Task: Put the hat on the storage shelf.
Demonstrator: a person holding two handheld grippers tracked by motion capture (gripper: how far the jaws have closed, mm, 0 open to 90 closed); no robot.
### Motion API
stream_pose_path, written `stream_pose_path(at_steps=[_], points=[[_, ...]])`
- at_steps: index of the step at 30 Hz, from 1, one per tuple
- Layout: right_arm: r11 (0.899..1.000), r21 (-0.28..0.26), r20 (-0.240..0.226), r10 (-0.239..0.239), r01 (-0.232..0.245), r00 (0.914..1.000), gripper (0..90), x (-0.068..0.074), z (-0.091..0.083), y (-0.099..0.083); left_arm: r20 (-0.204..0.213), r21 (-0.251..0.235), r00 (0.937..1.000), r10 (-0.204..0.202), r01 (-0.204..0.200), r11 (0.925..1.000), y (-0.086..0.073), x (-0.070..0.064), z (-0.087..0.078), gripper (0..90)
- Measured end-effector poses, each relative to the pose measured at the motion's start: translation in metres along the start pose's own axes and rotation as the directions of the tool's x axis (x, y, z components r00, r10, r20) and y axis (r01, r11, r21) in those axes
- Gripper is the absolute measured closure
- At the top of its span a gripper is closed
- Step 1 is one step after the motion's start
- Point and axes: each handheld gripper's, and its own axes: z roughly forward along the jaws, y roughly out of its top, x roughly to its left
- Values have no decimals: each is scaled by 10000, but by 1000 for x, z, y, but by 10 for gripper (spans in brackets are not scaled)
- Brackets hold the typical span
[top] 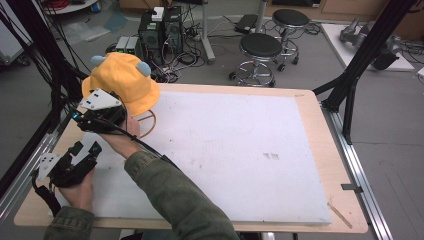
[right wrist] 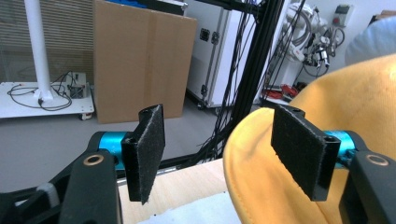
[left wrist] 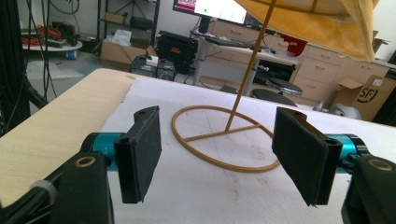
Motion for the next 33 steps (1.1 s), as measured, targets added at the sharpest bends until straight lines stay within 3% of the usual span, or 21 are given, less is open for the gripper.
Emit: stream_pose_path(at_steps=[6, 9, 17, 22, 33], points=[[9998, -197, 314, 5, 1, 9995, 305, -7, -8, 7, 10, -22, 10000, -4, 4, 10000, 0, -1, 1, 331], [9994, -310, 799, -139, 165, 9967, 241, -12, -14, 12, 22, -9, 10000, 39, -39, 10000, 0, -1, 2, 331], [9970, -772, 1496, 213, -98, 9885, 179, -36, -39, 21, -152, -219, 9999, -51, 48, 9997, 2, 3, 0, 332], [9955, -908, 1847, 453, -288, 9818, 163, -49, -56, 25, -290, -302, 9994, -208, 199, 9993, 2, 6, 0, 332], [9936, -1033, 2825, 740, -464, 9564, 135, -75, -97, 26, -201, -245, 9997, -101, 96, 9997, 2, 3, 0, 332]])
